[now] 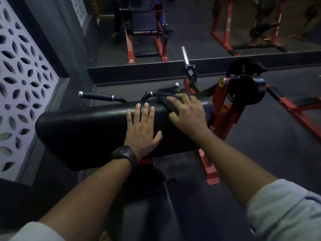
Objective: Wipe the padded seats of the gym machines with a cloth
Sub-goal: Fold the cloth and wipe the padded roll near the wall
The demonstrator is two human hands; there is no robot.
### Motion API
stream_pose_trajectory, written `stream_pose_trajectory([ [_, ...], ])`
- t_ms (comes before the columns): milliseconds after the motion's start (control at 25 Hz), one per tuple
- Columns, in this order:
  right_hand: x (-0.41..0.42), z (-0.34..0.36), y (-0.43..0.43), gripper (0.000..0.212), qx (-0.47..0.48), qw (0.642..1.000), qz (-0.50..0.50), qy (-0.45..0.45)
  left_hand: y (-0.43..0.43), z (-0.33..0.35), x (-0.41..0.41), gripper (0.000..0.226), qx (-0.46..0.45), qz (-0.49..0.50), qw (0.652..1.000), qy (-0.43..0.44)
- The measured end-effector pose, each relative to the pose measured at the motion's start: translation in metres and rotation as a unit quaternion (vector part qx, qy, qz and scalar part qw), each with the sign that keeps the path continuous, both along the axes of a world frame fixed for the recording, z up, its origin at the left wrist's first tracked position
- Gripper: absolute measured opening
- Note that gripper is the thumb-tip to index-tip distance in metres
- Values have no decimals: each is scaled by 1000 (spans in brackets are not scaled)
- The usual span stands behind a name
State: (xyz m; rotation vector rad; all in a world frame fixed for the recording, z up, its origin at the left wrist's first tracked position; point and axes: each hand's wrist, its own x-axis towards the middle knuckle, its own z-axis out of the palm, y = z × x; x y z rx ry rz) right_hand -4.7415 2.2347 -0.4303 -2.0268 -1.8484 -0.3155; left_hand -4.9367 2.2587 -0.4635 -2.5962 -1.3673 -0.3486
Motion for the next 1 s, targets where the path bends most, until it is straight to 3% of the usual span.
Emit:
stream_pose_trajectory([
  [40,17,6,6,58,0,997,-68,46,0,1,3,89,-1,-2,1000,-2],
  [120,15,18,14,53,11,949,-262,176,-1,1,5,89,-3,0,1000,-5],
  [160,-2,18,17,51,3,944,-281,173,-2,0,6,89,-5,2,1000,-6],
  [280,-18,-1,0,54,21,998,-43,33,-3,0,9,88,-5,-10,1000,-7],
  [320,3,-1,3,54,9,998,-40,40,-2,0,10,88,-5,-15,1000,-5],
  [440,17,15,15,51,12,944,-280,176,-3,1,11,88,-8,-15,1000,-2],
  [480,1,12,17,50,11,952,-267,149,-4,1,12,88,-10,-14,1000,-2],
  [560,-10,-1,4,52,29,996,-79,38,-5,1,16,88,-11,-16,1000,1],
  [600,4,-5,1,53,32,999,-27,20,-5,1,17,88,-10,-17,1000,4],
  [640,24,-4,2,53,42,997,-56,41,-5,1,19,88,-9,-17,1000,7],
  [720,37,6,5,51,74,958,-223,164,-5,0,20,88,-11,-13,1000,7],
  [760,27,8,6,50,58,948,-258,176,-6,0,20,89,-12,-9,1000,7],
  [880,11,-4,-2,52,44,998,-35,29,-8,-1,28,89,-11,-4,1000,5],
  [920,26,-2,3,52,40,998,-29,36,-9,-1,32,89,-10,-7,1000,3],
  [1000,48,13,15,49,41,968,-181,168,-8,0,36,89,-9,-6,1000,0],
])
